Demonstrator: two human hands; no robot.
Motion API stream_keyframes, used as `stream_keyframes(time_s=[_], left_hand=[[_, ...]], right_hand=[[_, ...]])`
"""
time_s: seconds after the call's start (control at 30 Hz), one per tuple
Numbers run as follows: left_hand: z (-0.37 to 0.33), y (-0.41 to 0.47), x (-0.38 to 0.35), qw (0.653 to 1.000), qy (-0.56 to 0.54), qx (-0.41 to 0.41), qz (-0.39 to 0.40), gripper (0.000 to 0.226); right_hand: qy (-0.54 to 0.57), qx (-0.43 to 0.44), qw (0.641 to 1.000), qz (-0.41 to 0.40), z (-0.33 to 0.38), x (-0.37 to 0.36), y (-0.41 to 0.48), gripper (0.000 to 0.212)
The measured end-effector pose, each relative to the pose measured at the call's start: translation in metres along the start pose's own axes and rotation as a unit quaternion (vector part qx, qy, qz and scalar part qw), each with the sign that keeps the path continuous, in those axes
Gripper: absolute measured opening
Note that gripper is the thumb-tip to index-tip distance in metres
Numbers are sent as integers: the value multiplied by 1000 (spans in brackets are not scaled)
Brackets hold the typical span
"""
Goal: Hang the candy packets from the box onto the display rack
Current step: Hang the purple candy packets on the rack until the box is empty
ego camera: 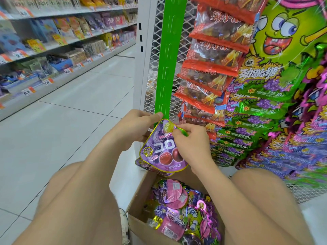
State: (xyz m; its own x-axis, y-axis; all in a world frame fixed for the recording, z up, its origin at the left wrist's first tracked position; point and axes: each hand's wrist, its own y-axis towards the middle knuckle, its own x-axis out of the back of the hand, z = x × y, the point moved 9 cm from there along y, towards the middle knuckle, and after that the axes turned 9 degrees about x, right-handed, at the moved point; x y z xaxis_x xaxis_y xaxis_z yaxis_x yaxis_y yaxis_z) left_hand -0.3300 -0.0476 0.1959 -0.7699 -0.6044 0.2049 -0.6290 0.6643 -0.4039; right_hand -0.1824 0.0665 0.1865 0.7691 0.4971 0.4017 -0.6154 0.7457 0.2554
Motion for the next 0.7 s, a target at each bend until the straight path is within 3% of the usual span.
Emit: stream_keyframes(time_s=[0.3, 0.53, 0.7], left_hand=[[3, 5, 3, 1000, 15, -1, -18, 45], [3, 4, 1, 1000, 8, -16, -15, 41], [2, 2, -2, 999, 27, -24, -11, 47]], right_hand=[[-66, 15, 998, -11, -2, 4, -4, 18], [-34, 30, 998, -49, 3, 9, -1, 8], [-14, 66, 997, -49, 14, 6, -4, 29]])
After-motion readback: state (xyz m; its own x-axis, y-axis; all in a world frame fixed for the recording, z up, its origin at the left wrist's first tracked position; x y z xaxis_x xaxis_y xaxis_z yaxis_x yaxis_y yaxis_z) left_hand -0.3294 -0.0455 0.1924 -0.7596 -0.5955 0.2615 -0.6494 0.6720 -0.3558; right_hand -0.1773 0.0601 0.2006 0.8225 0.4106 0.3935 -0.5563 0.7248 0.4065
